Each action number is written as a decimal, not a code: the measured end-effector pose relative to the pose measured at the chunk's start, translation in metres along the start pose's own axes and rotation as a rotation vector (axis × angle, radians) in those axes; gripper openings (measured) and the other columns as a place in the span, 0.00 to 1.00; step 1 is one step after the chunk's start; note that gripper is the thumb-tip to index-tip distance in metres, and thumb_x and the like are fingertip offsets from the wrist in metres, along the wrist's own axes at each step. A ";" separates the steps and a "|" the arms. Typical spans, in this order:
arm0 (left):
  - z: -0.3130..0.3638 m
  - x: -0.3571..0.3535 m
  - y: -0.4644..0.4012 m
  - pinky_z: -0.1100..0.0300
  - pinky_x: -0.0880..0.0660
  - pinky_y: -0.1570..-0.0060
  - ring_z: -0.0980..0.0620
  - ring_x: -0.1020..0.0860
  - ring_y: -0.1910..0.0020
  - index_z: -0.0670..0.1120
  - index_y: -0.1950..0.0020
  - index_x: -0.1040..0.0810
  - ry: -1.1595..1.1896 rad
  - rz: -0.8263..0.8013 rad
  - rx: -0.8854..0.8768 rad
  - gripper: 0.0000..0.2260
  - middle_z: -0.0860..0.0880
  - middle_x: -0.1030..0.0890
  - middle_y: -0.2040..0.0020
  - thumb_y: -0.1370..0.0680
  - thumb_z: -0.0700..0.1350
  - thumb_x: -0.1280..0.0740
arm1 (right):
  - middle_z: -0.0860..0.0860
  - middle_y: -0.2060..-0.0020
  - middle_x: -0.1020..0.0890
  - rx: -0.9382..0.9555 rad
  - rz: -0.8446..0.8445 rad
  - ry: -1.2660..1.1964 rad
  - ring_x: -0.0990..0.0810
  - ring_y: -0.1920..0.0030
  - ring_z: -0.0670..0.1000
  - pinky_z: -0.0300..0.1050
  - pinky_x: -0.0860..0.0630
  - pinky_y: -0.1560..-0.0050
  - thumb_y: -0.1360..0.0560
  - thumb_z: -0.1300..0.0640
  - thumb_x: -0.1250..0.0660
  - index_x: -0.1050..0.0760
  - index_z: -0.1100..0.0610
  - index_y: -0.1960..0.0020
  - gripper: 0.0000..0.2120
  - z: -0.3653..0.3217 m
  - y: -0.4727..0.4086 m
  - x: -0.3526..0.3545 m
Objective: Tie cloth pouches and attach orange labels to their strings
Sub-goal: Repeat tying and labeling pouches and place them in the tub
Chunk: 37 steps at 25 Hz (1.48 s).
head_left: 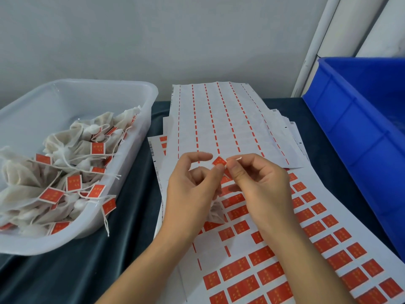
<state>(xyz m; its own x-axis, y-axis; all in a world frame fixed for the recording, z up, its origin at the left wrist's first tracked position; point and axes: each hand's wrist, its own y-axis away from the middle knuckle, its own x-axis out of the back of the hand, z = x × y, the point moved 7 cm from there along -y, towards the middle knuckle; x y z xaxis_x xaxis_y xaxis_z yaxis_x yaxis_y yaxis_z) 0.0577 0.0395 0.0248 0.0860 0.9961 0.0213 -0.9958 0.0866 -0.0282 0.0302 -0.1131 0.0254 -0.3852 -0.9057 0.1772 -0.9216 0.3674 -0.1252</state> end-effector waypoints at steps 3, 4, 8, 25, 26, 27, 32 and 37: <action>0.009 0.002 0.008 0.59 0.19 0.68 0.46 0.17 0.66 0.52 0.48 0.27 -0.021 0.033 -0.139 0.09 0.47 0.17 0.62 0.19 0.44 0.27 | 0.38 0.59 0.14 -0.041 0.002 -0.051 0.15 0.55 0.39 0.33 0.18 0.60 0.26 0.41 0.31 0.16 0.44 0.52 0.10 0.002 0.000 0.000; 0.013 0.001 0.011 0.57 0.18 0.66 0.46 0.18 0.65 0.53 0.50 0.27 -0.071 0.037 -0.207 0.10 0.48 0.18 0.61 0.19 0.43 0.27 | 0.39 0.59 0.14 -0.056 0.003 -0.081 0.15 0.55 0.41 0.35 0.18 0.59 0.27 0.39 0.32 0.16 0.45 0.52 0.12 0.003 0.000 0.001; 0.026 -0.006 0.019 0.60 0.18 0.57 0.50 0.18 0.55 0.60 0.51 0.24 -0.310 0.043 -0.434 0.12 0.57 0.19 0.56 0.20 0.43 0.27 | 0.44 0.57 0.13 -0.104 -0.015 -0.192 0.13 0.54 0.48 0.43 0.15 0.56 0.25 0.43 0.31 0.14 0.48 0.51 0.11 0.005 -0.001 0.001; 0.020 0.000 0.007 0.62 0.20 0.56 0.52 0.18 0.51 0.60 0.44 0.14 -0.314 0.041 -0.306 0.06 0.59 0.16 0.53 0.19 0.52 0.29 | 0.44 0.54 0.13 -0.048 -0.137 -0.220 0.14 0.50 0.47 0.40 0.16 0.51 0.28 0.40 0.33 0.14 0.45 0.49 0.14 -0.007 -0.002 0.001; 0.017 -0.001 0.005 0.61 0.18 0.55 0.52 0.17 0.51 0.60 0.45 0.14 -0.292 0.014 -0.268 0.05 0.59 0.16 0.53 0.19 0.52 0.29 | 0.44 0.54 0.12 -0.059 -0.144 -0.230 0.13 0.50 0.47 0.41 0.16 0.51 0.28 0.41 0.33 0.14 0.46 0.49 0.14 -0.006 -0.002 0.001; 0.015 -0.001 0.004 0.59 0.17 0.54 0.52 0.16 0.51 0.60 0.46 0.14 -0.272 -0.013 -0.232 0.05 0.59 0.15 0.53 0.19 0.52 0.29 | 0.45 0.54 0.12 -0.069 -0.150 -0.239 0.13 0.50 0.48 0.42 0.16 0.51 0.28 0.41 0.33 0.14 0.46 0.49 0.14 -0.005 -0.003 0.001; 0.010 -0.004 -0.001 0.65 0.19 0.60 0.56 0.14 0.56 0.56 0.52 0.13 -0.153 -0.117 -0.087 0.06 0.57 0.13 0.56 0.19 0.51 0.30 | 0.45 0.55 0.12 -0.103 -0.157 -0.239 0.13 0.51 0.48 0.46 0.16 0.50 0.28 0.41 0.33 0.14 0.43 0.51 0.12 -0.004 -0.003 0.001; 0.006 -0.005 -0.002 0.42 0.15 0.52 0.41 0.14 0.55 0.54 0.56 0.12 -0.102 -0.152 0.044 0.10 0.50 0.12 0.57 0.19 0.50 0.31 | 0.47 0.59 0.12 -0.107 -0.143 -0.225 0.13 0.54 0.48 0.39 0.17 0.57 0.20 0.49 0.32 0.14 0.44 0.52 0.08 -0.002 -0.005 0.002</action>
<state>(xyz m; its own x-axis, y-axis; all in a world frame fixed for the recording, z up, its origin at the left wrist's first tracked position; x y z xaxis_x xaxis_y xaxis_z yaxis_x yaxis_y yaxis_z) 0.0588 0.0341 0.0307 0.2343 0.9644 0.1228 -0.9722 0.2327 0.0272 0.0337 -0.1160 0.0285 -0.2412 -0.9698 -0.0371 -0.9703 0.2417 -0.0085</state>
